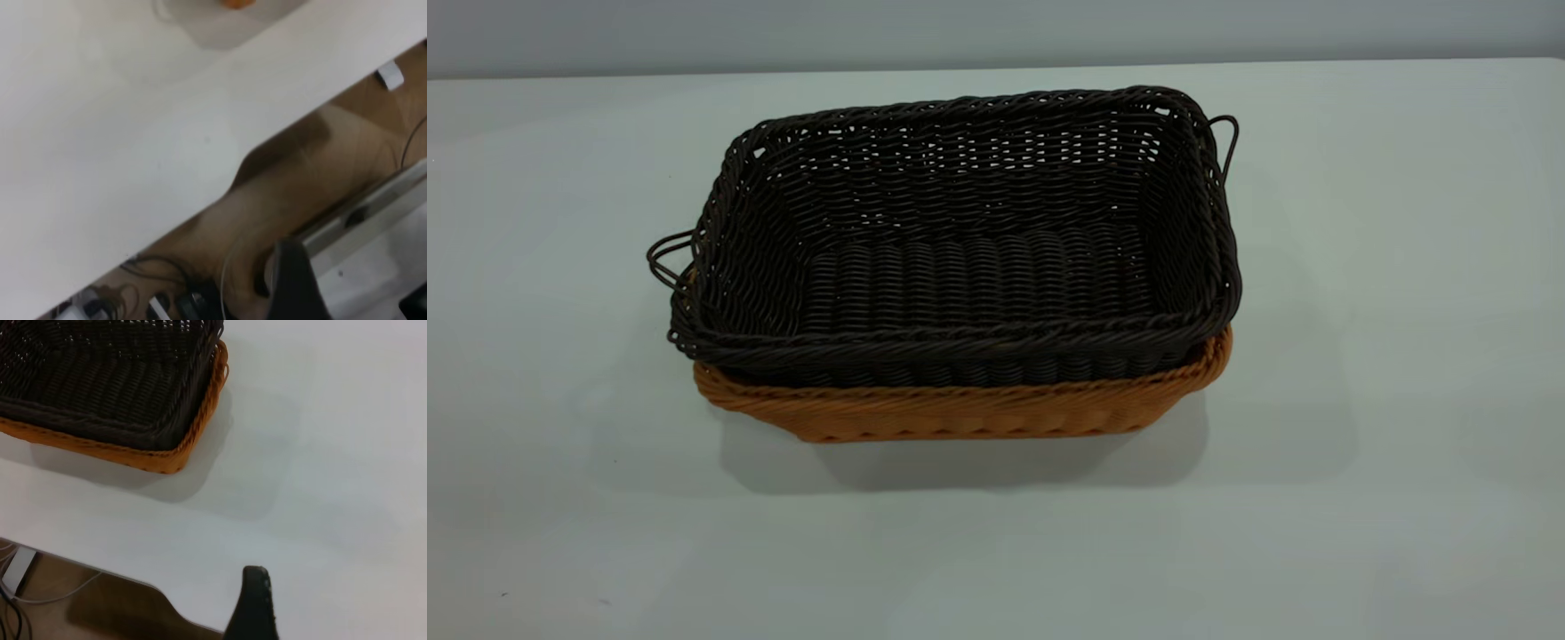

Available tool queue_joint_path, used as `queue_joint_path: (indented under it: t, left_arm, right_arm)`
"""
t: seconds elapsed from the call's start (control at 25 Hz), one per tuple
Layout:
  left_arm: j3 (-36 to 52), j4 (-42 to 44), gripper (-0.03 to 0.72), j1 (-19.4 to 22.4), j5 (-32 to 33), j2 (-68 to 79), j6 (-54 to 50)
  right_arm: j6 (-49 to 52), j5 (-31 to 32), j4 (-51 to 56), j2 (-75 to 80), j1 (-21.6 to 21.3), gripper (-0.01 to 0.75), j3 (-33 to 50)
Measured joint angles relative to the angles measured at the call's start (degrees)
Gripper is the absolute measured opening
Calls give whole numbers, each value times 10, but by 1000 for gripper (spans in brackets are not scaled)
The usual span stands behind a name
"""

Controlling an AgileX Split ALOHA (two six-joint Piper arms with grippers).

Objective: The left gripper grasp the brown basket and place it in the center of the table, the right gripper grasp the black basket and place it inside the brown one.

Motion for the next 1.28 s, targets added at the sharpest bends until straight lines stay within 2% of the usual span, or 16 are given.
queue_joint_path:
  t: [0.12,0.2,0.4,0.52,0.76,0.84,1.0,1.28]
  left_arm:
    - [0,1,440,0,0,-20,0]
    - [0,2,440,0,0,-30,0]
    - [0,2,440,11,0,-44,0]
    - [0,2,440,62,0,-45,0]
    - [0,3,440,197,0,-74,0]
    - [0,4,440,224,0,-110,0]
    - [0,4,440,251,2,-196,0]
    - [0,4,440,253,9,-221,0]
  right_arm:
    - [0,0,0,-2,0,562,0]
    - [0,0,0,-9,-15,562,0]
    - [0,1,1,-63,-128,562,0]
    - [0,4,1,-78,-167,562,0]
    - [0,4,1,-78,-172,562,0]
    - [0,4,1,-78,-172,562,0]
    - [0,4,1,-78,-172,562,0]
    - [1,4,1,-78,-172,562,0]
